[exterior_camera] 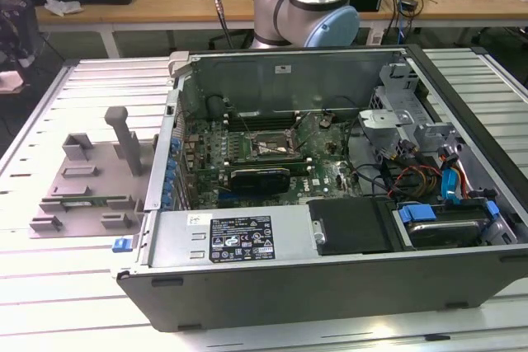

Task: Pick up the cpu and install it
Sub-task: 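Pick up the cpu and move it towards the insertion slot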

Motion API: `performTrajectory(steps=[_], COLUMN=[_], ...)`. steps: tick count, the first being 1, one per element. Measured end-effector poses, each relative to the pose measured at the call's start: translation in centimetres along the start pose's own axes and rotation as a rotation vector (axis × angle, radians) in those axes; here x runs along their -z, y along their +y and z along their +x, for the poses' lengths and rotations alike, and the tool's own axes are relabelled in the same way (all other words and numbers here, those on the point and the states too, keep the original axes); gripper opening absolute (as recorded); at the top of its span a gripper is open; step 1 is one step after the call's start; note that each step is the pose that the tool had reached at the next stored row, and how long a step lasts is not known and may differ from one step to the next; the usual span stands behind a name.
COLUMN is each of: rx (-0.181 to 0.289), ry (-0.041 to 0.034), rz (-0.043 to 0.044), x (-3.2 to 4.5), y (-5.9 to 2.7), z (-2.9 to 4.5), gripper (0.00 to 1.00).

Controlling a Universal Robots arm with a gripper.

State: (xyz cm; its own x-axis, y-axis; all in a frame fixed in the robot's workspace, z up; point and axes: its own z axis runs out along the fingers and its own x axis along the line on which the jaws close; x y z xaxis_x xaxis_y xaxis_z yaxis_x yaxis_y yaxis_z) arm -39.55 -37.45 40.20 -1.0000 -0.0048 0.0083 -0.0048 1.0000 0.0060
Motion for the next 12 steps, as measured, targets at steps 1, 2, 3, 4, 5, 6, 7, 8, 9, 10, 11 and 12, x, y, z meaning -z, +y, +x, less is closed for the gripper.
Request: performTrajectory(steps=[1,2,3,4,5,6,7,8,9,10,11,12], rx=[0.000,0.000,0.000,0.000,0.000,0.000,0.000,0.000,0.000,0.000,0.000,0.000], ry=[-0.0001,0.0001,0.0002,0.0000,-0.0001,0.0000,0.0001,0.0000,-0.0001,-0.0001,0.0000,0.0000], rz=[0.0041,0.0042,0.0044,0.0042,0.0042,0.0042,0.0043,0.0043,0.0042,0.0042,0.0042,0.0043], x=[0.36,0.37,0.38,0.37,0.37,0.38,0.38,0.39,0.38,0.39,0.39,0.40], y=[0.05,0.05,0.06,0.05,0.04,0.03,0.02,0.01,-0.01,-0.03,-0.05,-0.07], z=[0.00,0.00,-0.12,-0.44,-0.76,-1.15,-1.46,-1.69,-2.26,-2.76,-3.07,-3.49], gripper=[0.54,0.54,0.54,0.54,0.54,0.54,0.54,0.54,0.54,0.54,0.54,0.54])
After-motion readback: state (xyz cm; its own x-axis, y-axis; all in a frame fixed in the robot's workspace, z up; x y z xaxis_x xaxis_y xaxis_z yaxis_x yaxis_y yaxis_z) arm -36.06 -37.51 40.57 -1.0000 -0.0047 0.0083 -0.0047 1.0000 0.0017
